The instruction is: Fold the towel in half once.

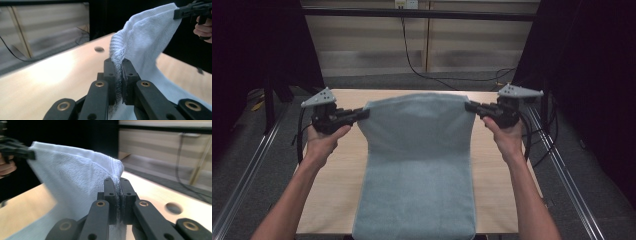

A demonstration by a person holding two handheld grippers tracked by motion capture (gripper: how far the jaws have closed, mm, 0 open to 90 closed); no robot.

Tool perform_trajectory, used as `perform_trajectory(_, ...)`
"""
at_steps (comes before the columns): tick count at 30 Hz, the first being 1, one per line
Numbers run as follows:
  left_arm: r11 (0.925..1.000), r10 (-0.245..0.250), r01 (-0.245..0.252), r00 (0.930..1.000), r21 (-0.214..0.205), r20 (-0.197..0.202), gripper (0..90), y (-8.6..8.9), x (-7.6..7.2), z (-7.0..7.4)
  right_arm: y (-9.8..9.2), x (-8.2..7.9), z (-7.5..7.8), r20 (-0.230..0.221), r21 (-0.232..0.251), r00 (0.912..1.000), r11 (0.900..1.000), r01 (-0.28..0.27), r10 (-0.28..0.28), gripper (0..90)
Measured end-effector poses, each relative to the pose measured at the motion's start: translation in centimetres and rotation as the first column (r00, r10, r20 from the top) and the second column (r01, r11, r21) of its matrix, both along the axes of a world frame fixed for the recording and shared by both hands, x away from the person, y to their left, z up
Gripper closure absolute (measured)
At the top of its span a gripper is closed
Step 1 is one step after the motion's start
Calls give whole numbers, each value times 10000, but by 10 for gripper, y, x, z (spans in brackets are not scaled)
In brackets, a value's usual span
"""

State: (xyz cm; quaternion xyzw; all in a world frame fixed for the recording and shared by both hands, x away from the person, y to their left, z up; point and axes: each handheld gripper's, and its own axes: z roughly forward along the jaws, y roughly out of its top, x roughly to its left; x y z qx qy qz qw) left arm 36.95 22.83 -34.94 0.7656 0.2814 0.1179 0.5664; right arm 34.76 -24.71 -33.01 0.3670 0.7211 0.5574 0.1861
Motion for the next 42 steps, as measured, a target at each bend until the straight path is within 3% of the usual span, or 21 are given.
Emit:
perform_trajectory(6, 9992, -357, 362, 9990, 171, -286, 846, 15, -43, -27, 0, -62, -24, -229, -309, 9972, 9969, -722, 715, 865)
perform_trajectory(10, 9986, -457, 475, 9961, 220, -757, 845, 11, -71, -62, 6, -96, -60, -1126, -645, 9888, 9923, -1054, 977, 865)
perform_trajectory(13, 9960, -633, 716, 9879, 542, -1417, 845, 11, -85, -85, 11, -115, -95, -1959, -708, 9742, 9892, -1284, 1124, 865)
perform_trajectory(15, 9932, -855, 976, 9815, 636, -1711, 846, 12, -93, -91, 12, -129, -111, -2234, -672, 9671, 9879, -1398, 1217, 865)
perform_trajectory(17, 9891, -1126, 1277, 9768, 737, -1821, 845, 14, -109, -95, 11, -139, -115, -2337, -557, 9638, 9878, -1451, 1284, 864)
perform_trajectory(19, 9908, -1073, 1212, 9745, 597, -1970, 846, 18, -121, -101, 10, -151, -114, -2357, -647, 9624, 9859, -1542, 1350, 864)
perform_trajectory(20, 9888, -1268, 1409, 9670, 495, -2211, 847, 18, -126, -106, 11, -156, -115, -2433, -616, 9596, 9851, -1606, 1413, 864)
perform_trajectory(22, 9850, -1204, 1475, 9591, 892, -2563, 847, 14, -134, -120, 15, -163, -123, -2820, -1194, 9491, 9764, -1797, 1402, 864)
perform_trajectory(23, 9821, -1317, 1641, 9490, 922, -2865, 846, 11, -137, -127, 16, -165, -127, -2939, -1217, 9451, 9751, -1855, 1431, 864)
perform_trajectory(25, 9749, -1271, 1749, 9453, 1377, -3005, 846, 8, -139, -135, 19, -168, -140, -3329, -1017, 9314, 9764, -1907, 1472, 864)
perform_trajectory(26, 9722, -1288, 1818, 9415, 1473, -3113, 845, 7, -139, -138, 21, -169, -147, -3574, -1089, 9230, 9751, -1931, 1428, 864)
perform_trajectory(27, 9700, -1125, 1726, 9429, 1710, -3135, 845, 6, -139, -141, 23, -168, -152, -3784, -1272, 9152, 9716, -1997, 1386, 863)
perform_trajectory(29, 9620, -984, 1775, 9342, 2074, -3430, 844, 5, -135, -151, 25, -165, -157, -3957, -1483, 9096, 9686, -1996, 1269, 864)
perform_trajectory(30, 9664, -1018, 1769, 9294, 1863, -3549, 844, 6, -133, -152, 26, -164, -161, -4154, -1623, 9031, 9680, -1912, 1087, 864)
perform_trajectory(31, 9667, -982, 1741, 9290, 1873, -3568, 844, 6, -130, -153, 27, -161, -165, -4238, -2066, 9013, 9593, -1926, 897, 864)
perform_trajectory(32, 9686, -935, 1674, 9302, 1836, -3548, 846, 5, -128, -154, 25, -157, -167, -4355, -1787, 8946, 9643, -1953, 1005, 865)
perform_trajectory(33, 9696, -884, 1624, 9300, 1830, -3569, 847, 4, -126, -154, 24, -153, -168, -4276, -1853, 8996, 9655, -1828, 882, 865)
perform_trajectory(36, 9682, -656, 1402, 9414, 2071, -3308, 848, 2, -113, -154, 26, -143, -168, -4162, -2069, 9067, 9639, -1673, 680, 867)
perform_trajectory(37, 9698, -620, 1350, 9418, 2030, -3303, 849, 1, -108, -154, 27, -135, -168, -4071, -2202, 9114, 9620, -1613, 596, 867)
perform_trajectory(40, 9755, -234, 919, 9468, 2001, -3209, 850, -2, -81, -156, 28, -110, -168, -3881, -2501, 9212, 9590, -1335, 270, 867)
perform_trajectory(42, 9781, -10, 685, 9459, 1966, -3244, 851, -4, -64, -157, 27, -91, -168, -3913, -2497, 9202, 9610, -1185, 118, 867)
